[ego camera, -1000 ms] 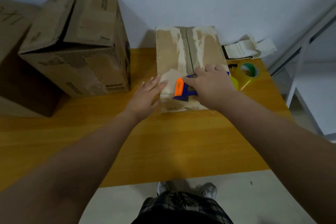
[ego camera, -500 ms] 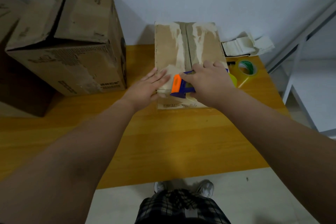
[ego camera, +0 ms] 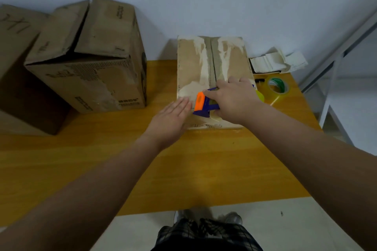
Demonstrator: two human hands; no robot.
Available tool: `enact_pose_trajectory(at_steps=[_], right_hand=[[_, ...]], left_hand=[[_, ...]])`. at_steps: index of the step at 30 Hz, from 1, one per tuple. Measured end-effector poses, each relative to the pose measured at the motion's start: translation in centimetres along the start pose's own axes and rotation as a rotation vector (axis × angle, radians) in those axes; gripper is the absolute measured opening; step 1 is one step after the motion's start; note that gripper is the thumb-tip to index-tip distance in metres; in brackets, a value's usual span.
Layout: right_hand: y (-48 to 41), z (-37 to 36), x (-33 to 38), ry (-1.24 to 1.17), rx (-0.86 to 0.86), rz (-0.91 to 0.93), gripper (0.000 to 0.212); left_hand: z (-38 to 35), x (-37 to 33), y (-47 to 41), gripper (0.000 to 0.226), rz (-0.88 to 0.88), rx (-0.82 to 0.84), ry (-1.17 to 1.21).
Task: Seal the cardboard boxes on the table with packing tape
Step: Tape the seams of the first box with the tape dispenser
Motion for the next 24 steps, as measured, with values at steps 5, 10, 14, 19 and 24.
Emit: enact_pose_trajectory(at_steps=[5, 10, 14, 19, 24], right_hand=[[0.1, 0.2, -1.0, 0.070, 0.067, 0.112, 0.063], [0.3, 0.8, -2.1, 0.067, 0.042, 0.174, 0.069], [3.1, 0.5, -5.8, 0.075, 0.033, 0.220, 0.070], [6.0, -1.7, -8.8, 0.059, 0.081, 0.146, 0.067], [4.8, -2.7, -8.3, 0.057, 0.073, 0.149, 0.061]], left_hand=[[0.0, -2.4, 0.2, 0.083, 0.204, 0.001, 0.043], [0.2, -1.8, -0.2, 0.084, 0.203, 0.028, -0.023], [0.6, -1.4, -0.6, 0.081, 0.197, 0.027, -0.056], [0.6, -1.5, -0.7, 0.079, 0.212, 0.030, -0.089], [0.9, -2.3, -0.5, 0.079, 0.253, 0.027, -0.121]])
Point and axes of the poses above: each hand's wrist, its own y-axis away from the middle knuckle, its own z-axis out of the back of the hand, x = y × z, the point moved 2 cm from there along -y, towards the middle knuckle, and after that the axes turned 12 degrees about z, right-handed, at the moved point
